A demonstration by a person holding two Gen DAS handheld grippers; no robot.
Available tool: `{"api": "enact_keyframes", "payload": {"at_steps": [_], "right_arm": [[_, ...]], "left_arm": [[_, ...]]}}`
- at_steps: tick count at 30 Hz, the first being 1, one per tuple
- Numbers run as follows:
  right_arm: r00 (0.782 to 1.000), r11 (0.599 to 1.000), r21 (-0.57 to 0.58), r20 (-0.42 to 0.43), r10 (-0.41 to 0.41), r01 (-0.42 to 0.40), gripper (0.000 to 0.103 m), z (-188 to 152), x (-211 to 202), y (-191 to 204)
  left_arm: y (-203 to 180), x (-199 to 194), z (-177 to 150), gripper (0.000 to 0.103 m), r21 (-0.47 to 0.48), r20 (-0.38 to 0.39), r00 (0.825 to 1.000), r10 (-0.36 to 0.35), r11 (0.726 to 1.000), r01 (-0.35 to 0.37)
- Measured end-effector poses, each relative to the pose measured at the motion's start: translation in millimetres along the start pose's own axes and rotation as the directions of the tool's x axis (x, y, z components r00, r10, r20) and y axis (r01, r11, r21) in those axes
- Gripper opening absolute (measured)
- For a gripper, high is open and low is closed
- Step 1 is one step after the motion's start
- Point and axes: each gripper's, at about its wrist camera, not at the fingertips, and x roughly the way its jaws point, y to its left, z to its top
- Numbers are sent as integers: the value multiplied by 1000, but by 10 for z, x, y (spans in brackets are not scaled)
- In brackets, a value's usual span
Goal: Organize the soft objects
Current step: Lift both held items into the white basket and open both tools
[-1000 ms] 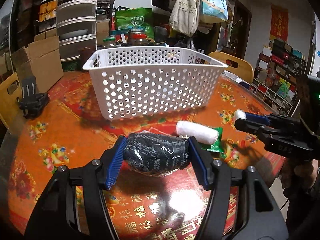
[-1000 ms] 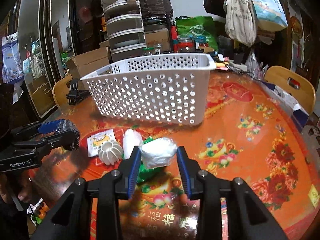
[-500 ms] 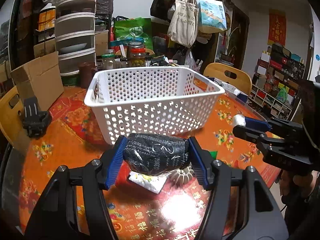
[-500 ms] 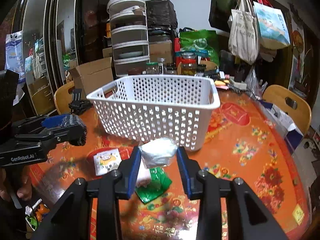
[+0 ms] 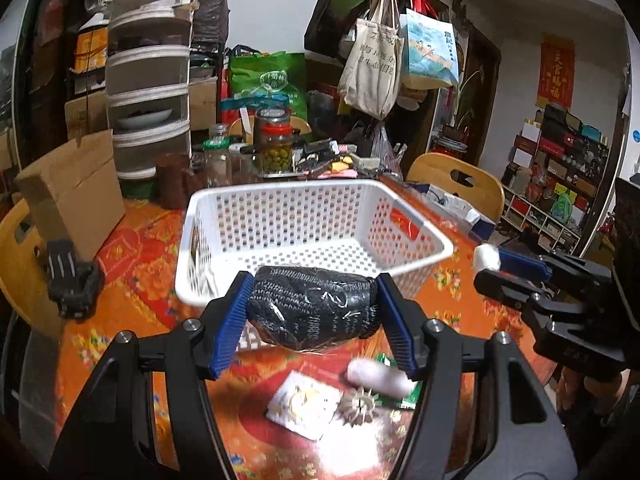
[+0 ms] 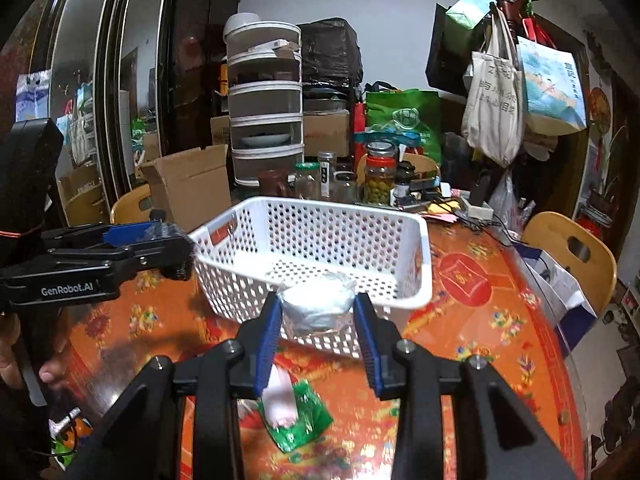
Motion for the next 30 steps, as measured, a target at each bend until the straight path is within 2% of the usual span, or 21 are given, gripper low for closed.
{"api": "enact_keyframes", "payload": {"at_steps": [8, 12, 16, 23, 30], "right_arm": [[997, 998, 34, -50, 60, -58, 36, 464, 243, -168], [995, 998, 38, -86, 60, -57, 36, 644, 455, -206], [985, 997, 59, -163, 59, -50, 36, 817, 803, -279], [952, 998, 64, -305, 18, 2, 36, 873, 1472, -386], [908, 996, 86, -419, 4, 35, 36, 770, 1991, -499]], "left_arm": [[1, 283, 576, 60, -5, -37, 999, 20, 1000, -20], [53, 566, 779, 60, -20, -82, 996, 41, 999, -43], [177, 913, 953, 60, -52, -147, 988, 56, 997, -64], [387, 1595, 1037, 60, -85, -280, 956, 85, 990, -113], [494, 2153, 841, 60, -88, -402, 910, 99, 985, -146]]}}
